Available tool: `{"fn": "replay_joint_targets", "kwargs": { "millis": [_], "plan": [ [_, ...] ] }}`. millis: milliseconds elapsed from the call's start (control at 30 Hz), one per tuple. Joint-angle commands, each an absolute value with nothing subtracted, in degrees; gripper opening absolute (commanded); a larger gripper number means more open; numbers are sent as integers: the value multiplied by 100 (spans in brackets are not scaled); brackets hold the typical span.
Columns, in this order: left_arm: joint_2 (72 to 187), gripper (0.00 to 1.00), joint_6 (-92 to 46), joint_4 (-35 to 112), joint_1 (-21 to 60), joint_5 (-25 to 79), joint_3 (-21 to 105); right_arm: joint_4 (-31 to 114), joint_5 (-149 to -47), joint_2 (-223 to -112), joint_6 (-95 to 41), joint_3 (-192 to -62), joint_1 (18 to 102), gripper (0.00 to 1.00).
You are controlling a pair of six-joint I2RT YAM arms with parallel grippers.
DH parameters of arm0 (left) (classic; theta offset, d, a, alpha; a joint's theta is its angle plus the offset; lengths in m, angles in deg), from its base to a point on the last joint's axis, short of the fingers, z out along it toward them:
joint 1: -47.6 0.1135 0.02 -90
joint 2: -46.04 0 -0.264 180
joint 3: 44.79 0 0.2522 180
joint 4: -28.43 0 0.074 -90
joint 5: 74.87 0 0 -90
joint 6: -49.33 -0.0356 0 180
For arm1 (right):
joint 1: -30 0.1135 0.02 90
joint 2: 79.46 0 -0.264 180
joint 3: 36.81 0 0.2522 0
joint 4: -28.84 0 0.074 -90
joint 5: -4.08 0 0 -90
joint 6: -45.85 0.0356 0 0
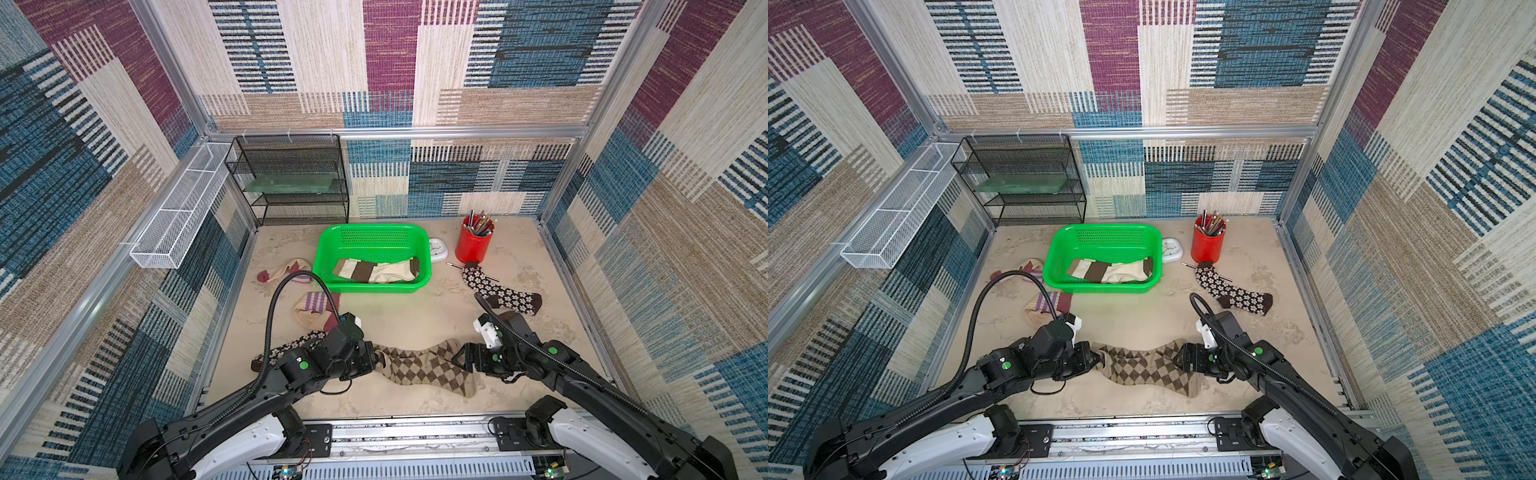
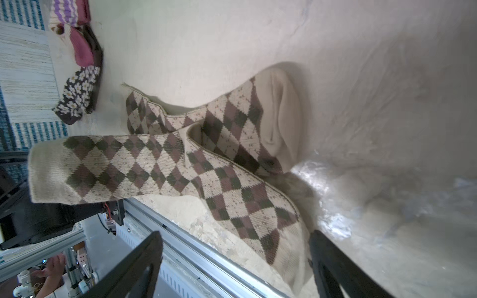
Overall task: Place the socks together as a pair
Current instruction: Flatten out the sock.
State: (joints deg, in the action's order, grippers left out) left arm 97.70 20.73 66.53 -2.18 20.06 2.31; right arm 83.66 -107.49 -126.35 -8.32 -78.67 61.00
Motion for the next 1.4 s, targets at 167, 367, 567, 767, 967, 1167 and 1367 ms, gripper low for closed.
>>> {"fn": "replay_joint_targets", "kwargs": {
  "millis": [167,367,567,767,967,1167,1367],
  "plan": [
    [9782,4,2066,6907,-455,2008,1265,8118,-10890,-12610,-1197,-8442,6866,93],
    [10295,2,2299,7523,-671,1926,2492,7324,-11171,-12581,-1715,-9053,7908,94],
    [10783,0,2839,7763,-832,1868,2965,6849,-10390,-12617,-1860,-9330,8531,95],
    [11038,0,2964,7921,-943,1681,3323,6287,-10037,-12639,-1879,-9207,8775,95],
    [11194,0,3064,7918,-998,1671,3521,5863,-9804,-12776,-1982,-9103,8935,95],
    [11170,0,3207,7869,-1008,1563,3523,5623,-9434,-12952,-2045,-9049,9256,94],
    [11186,0,3265,7746,-1013,1590,3645,5560,-8551,-13145,-1925,-8969,9343,90]
  ]
}}
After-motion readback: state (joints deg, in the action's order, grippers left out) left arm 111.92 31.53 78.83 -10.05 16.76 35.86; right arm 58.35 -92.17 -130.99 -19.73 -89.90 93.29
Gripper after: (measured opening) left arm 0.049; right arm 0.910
